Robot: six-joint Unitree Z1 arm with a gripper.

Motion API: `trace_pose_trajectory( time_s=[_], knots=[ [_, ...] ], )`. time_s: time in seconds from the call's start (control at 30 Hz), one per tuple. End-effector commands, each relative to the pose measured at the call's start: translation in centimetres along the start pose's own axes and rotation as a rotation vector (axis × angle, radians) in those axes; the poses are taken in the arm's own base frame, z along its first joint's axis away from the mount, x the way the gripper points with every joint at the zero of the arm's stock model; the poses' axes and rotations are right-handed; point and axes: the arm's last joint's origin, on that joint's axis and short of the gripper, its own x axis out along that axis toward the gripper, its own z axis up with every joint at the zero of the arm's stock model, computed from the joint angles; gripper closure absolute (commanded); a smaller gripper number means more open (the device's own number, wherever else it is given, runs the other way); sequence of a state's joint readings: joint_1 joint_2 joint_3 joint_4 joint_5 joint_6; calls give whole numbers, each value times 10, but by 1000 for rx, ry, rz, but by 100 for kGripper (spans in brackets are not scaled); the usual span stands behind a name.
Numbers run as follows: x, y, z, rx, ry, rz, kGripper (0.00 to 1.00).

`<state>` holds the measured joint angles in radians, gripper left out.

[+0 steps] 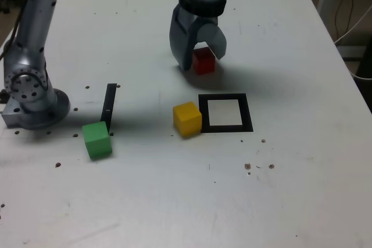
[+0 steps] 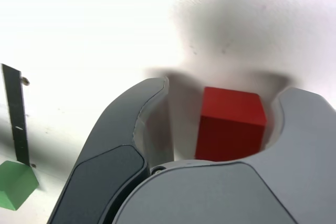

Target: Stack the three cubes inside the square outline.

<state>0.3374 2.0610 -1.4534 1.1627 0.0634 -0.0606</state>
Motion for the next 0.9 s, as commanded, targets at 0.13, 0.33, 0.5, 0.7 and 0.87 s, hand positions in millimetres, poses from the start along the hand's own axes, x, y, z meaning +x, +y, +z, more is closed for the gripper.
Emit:
trace_pose_trajectory(
  time_s=[0.13,0.33,0.5,0.7,0.87],
  knots=[
    [7,-3,7,25,-1,-16,42],
    [5,-3,7,31,-17,-18,51],
    [0,-3,4,36,-38,-21,57],
    [-15,-10,-13,51,-78,-19,68],
    [-32,-30,-33,107,-101,-13,72]
  ],
)
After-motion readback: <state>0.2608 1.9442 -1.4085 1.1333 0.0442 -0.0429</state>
